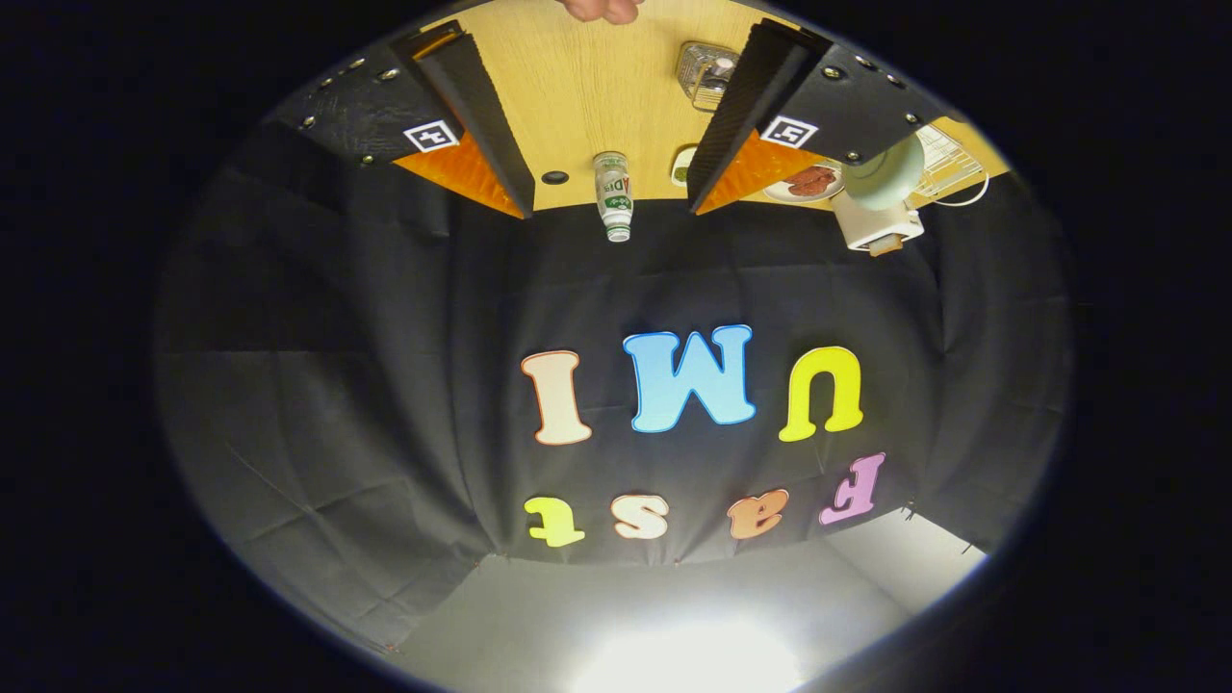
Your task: Take the plate from the dish rack, then take the spoon from the basket and place it into the plate.
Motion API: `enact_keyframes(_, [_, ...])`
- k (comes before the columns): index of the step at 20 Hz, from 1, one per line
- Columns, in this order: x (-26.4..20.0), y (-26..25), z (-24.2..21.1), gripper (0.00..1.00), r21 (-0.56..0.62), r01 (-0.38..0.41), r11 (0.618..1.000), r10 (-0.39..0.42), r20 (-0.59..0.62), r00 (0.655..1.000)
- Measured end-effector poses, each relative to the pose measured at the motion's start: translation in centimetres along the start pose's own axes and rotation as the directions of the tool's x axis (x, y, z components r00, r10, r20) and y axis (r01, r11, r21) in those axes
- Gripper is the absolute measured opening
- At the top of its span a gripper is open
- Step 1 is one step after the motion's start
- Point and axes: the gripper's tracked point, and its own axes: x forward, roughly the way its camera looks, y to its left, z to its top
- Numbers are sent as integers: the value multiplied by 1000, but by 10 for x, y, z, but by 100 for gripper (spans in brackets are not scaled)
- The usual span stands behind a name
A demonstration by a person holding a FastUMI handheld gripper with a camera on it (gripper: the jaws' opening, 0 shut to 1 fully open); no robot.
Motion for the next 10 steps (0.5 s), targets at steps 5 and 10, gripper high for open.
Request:
enact_keyframes(5, [-9, 64, 42, 98, -11, -43, 999, 43, 67, 997])
enact_keyframes(10, [-1, 124, 45, 98, -11, -113, 994, 113, 46, 992])
